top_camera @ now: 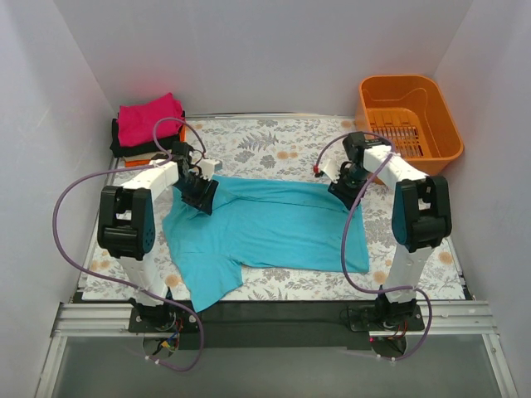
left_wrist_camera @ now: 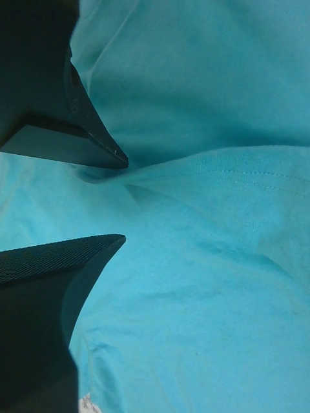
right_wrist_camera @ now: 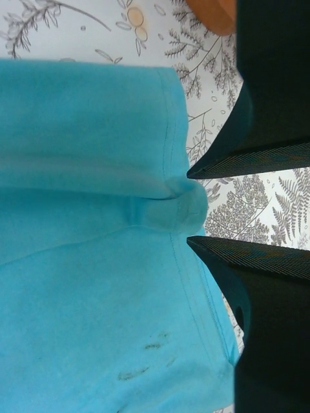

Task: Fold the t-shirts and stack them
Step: Fold the tshirt

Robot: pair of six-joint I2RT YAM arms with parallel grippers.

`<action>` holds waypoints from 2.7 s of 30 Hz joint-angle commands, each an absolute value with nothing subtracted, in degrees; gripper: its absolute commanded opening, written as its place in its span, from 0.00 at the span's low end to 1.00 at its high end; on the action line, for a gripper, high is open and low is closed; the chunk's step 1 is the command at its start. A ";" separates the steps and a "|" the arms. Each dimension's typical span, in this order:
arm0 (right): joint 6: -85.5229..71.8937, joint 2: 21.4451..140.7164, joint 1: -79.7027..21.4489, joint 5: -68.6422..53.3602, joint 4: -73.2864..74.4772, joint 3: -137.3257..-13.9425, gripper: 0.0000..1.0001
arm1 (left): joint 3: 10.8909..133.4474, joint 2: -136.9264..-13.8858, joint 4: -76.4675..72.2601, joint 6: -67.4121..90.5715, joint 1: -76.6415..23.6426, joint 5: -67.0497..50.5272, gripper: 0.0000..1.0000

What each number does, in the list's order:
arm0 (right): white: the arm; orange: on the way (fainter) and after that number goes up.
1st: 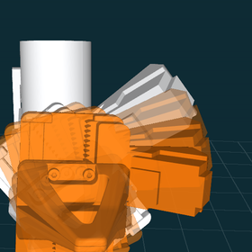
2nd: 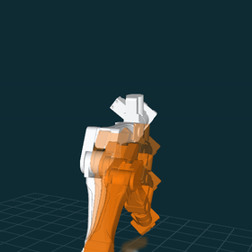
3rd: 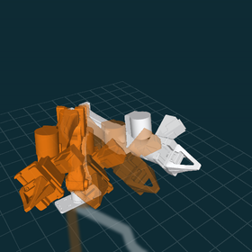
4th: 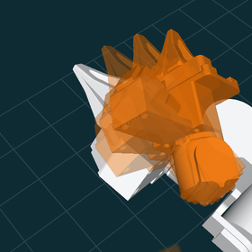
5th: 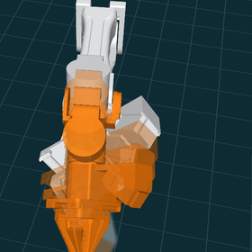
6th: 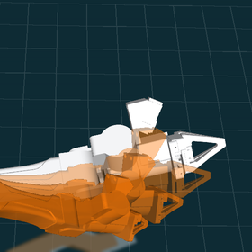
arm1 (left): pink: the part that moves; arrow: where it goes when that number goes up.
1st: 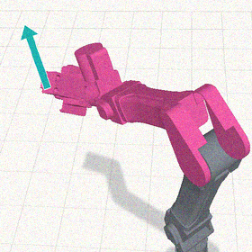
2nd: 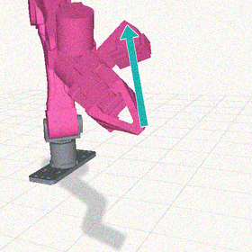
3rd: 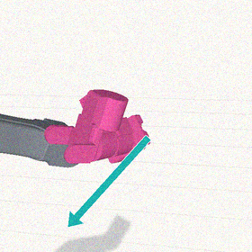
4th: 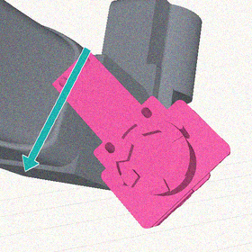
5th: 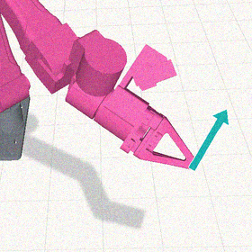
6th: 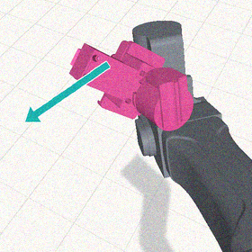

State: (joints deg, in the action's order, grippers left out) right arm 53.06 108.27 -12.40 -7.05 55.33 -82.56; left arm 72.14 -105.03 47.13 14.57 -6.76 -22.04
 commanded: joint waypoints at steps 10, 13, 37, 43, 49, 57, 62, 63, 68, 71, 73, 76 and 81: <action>54.32 110.13 -12.83 -3.34 51.68 -77.34 0.27 | 74.09 -103.18 42.72 11.60 -7.73 -16.35 0.40; 54.40 110.13 -12.83 -3.25 51.85 -77.43 0.27 | 74.70 -103.88 42.28 12.21 -7.73 -17.31 0.40; 52.29 110.83 -14.06 -3.87 53.53 -79.19 0.31 | 78.49 -108.54 41.66 15.64 -8.88 -19.51 0.38; 52.91 110.57 -14.06 -2.90 53.44 -79.19 0.14 | 77.17 -108.46 42.71 14.24 -9.05 -19.86 0.26; 53.35 110.92 -14.06 -2.46 53.44 -79.54 0.04 | 76.20 -108.90 43.07 14.68 -9.05 -21.01 0.37; 53.79 111.01 -13.97 -2.29 53.53 -80.24 0.01 | 76.99 -110.65 42.71 15.73 -9.05 -21.00 0.29; 54.05 111.09 -13.62 -2.02 53.61 -80.86 0.01 | 76.99 -107.76 44.29 14.94 -9.05 -21.88 0.00; 54.49 110.92 -13.54 -1.76 53.70 -81.03 0.01 | 77.34 -106.88 44.73 14.77 -9.05 -22.15 0.00; 55.72 110.48 -12.66 -0.88 53.88 -81.12 0.01 | 77.26 -101.61 49.12 9.86 -8.96 -21.97 0.00; 56.51 110.13 -12.31 -0.70 54.14 -80.86 0.01 | 75.59 -100.72 50.36 7.65 -8.96 -21.01 0.00; 56.86 109.95 -12.13 -0.44 54.32 -80.68 0.01 | 74.71 -100.37 50.80 6.16 -8.88 -20.92 0.00; 57.30 109.78 -12.04 -0.44 54.49 -79.98 0.01 | 73.65 -100.19 51.06 4.92 -8.88 -21.44 0.00; 58.01 110.04 -11.34 -0.26 54.75 -80.24 0.01 | 71.72 -99.32 49.84 2.99 -8.44 -19.17 0.00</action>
